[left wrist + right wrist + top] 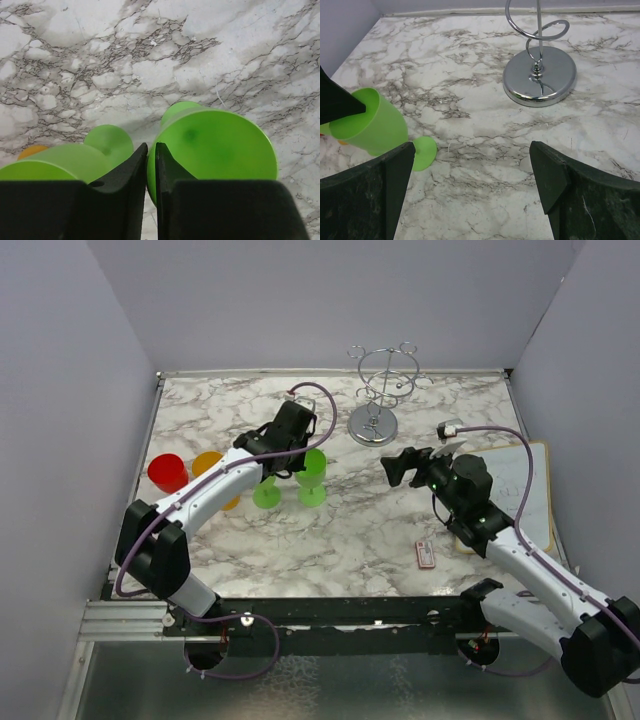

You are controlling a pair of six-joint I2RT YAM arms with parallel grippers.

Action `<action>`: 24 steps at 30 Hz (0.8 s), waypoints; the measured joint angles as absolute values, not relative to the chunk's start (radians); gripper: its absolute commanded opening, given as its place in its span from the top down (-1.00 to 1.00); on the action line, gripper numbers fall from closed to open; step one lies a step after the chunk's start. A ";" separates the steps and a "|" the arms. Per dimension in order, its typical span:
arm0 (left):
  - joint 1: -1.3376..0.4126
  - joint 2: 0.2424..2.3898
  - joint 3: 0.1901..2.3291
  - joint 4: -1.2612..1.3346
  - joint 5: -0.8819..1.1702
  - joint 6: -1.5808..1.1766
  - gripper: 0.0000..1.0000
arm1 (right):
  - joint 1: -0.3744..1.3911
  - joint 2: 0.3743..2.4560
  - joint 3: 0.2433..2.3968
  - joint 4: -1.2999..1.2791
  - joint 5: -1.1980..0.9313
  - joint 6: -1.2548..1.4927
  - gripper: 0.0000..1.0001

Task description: Take the wine glass off the wine glass rack

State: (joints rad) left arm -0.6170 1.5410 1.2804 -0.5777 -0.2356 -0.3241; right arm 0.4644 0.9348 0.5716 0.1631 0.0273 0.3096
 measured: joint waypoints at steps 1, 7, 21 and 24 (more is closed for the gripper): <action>-0.617 1.541 1.278 -0.577 -0.237 -0.324 0.62 | 0.464 0.934 0.572 0.160 0.027 0.310 -0.99; -0.617 1.539 1.275 -0.576 -0.252 -0.314 0.36 | 0.464 0.935 0.600 0.136 0.025 0.310 -0.99; -0.608 1.418 1.412 -0.664 -0.305 -0.253 -0.27 | 0.464 0.905 0.741 0.012 0.067 0.261 -0.99; -0.596 1.376 1.504 -0.680 -0.336 -0.223 -0.39 | 0.464 0.905 0.821 -0.055 0.106 0.257 -0.99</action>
State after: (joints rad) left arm -0.5957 1.3758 1.5040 -0.6804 -0.3359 -0.2234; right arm 0.4644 0.9047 0.8207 -0.0547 0.1059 0.2565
